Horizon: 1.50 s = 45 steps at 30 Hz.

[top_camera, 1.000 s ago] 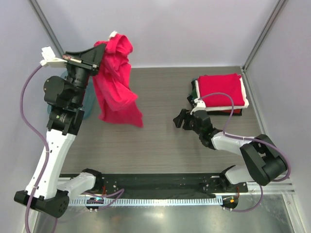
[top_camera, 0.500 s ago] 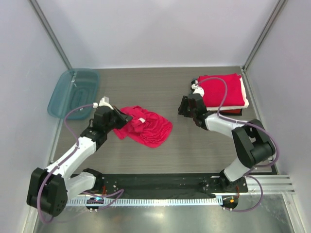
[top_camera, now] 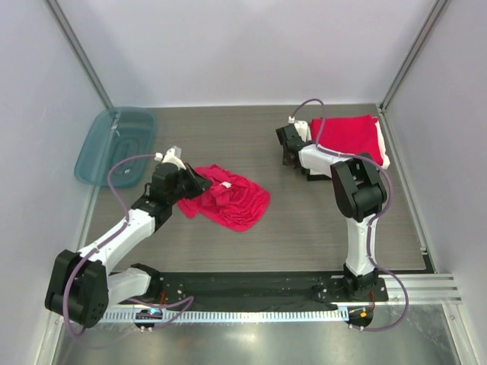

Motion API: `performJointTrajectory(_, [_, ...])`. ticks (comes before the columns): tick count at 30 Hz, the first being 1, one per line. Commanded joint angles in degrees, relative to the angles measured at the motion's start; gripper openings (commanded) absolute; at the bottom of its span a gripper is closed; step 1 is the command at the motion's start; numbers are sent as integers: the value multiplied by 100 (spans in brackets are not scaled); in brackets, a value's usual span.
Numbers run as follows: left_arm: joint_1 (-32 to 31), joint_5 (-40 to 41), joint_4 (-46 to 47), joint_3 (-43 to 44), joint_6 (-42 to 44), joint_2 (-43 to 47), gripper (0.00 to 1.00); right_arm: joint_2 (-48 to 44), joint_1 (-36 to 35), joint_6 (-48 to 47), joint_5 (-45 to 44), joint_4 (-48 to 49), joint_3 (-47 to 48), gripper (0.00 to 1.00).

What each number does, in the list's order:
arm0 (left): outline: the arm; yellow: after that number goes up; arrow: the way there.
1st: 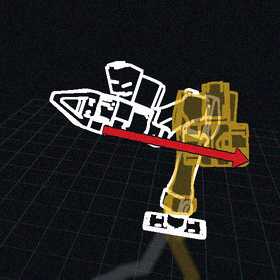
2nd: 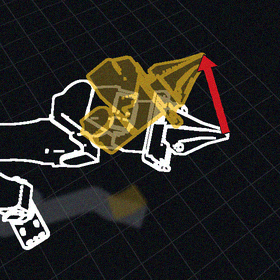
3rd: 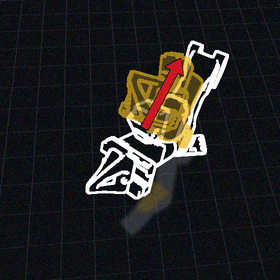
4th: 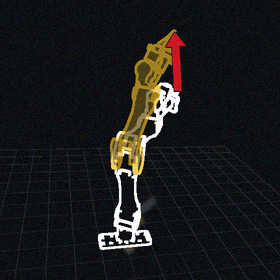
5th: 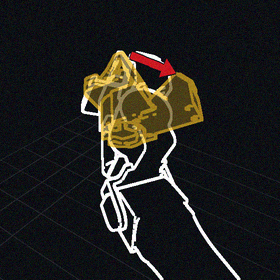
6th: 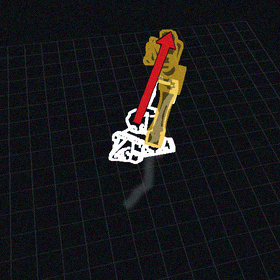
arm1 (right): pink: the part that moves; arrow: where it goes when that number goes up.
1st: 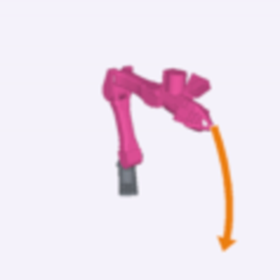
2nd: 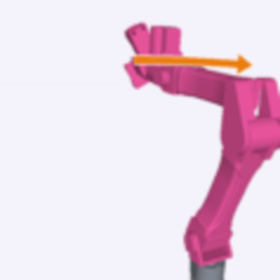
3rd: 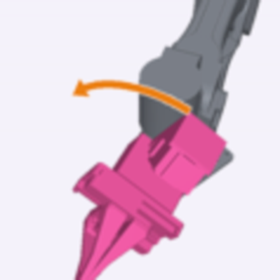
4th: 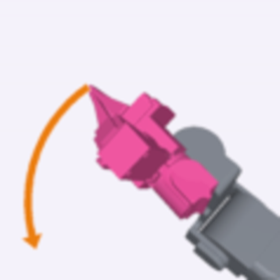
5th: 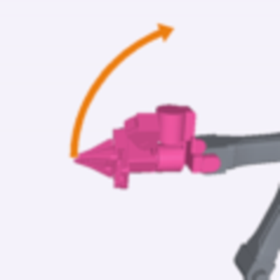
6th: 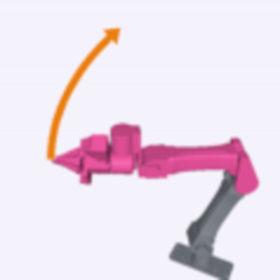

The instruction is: Fold and stack the t-shirts

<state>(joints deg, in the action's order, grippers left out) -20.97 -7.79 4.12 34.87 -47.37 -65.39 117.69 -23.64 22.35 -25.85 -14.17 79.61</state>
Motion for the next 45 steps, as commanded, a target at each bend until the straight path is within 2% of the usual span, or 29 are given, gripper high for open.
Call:
performJointTrajectory(1, [-65, -100, 449, -60, 334, 52, 0, 35, 315, -3, -343, -437, 248, 31])
performJointTrajectory(7, [-144, -29, 449, -77, 527, 96, 0, 96, 1053, 120, -228, -472, 72, 31])
performJointTrajectory(12, [-232, -91, 484, -42, 554, 17, 0, -245, 1484, 147, -483, -507, -112, 31])
performJointTrajectory(15, [-328, -100, 502, 28, 554, -44, 0, -439, 1538, 130, 15, -446, -183, 33])
performJointTrajectory(16, [-363, -82, 511, 54, 563, -88, 0, -588, 1407, 95, 140, -385, -261, 37])
performJointTrajectory(17, [-416, -82, 511, 107, 554, -123, 0, -702, 1319, 59, 202, -271, -306, 45])
performJointTrajectory(19, [-460, -126, 502, 177, 528, -167, 0, -1061, 942, -133, 342, -148, -489, 52])
performJointTrajectory(23, [-469, 22, 327, 388, 405, -238, 0, -1816, 353, -284, 747, 38, -920, 56])
performJointTrajectory(28, [-443, 1057, -359, 539, 290, -124, 0, -2882, -18, -143, 1888, 432, -2130, 60])
performJointTrajectory(31, [-434, 1288, -324, 407, 290, 104, 0, -3409, -237, -256, 2880, 591, -2764, 66])
performJointTrajectory(33, [-425, 1341, -359, 380, 351, 218, 0, -3637, -386, -292, 3094, 582, -3151, 67])
performJointTrajectory(39, [-417, 1596, -158, 20, 483, 395, 0, -3709, -475, -170, 3699, 1083, -3567, 70])
performJointTrajectory(42, [-417, 1737, -69, -191, 633, 430, 0, -3604, -563, -169, 3850, 1382, -3576, 82])
performJointTrajectory(45, [-417, 1877, -183, -218, 694, 448, 0, -3175, -607, -196, 3868, 1602, -3340, 81])
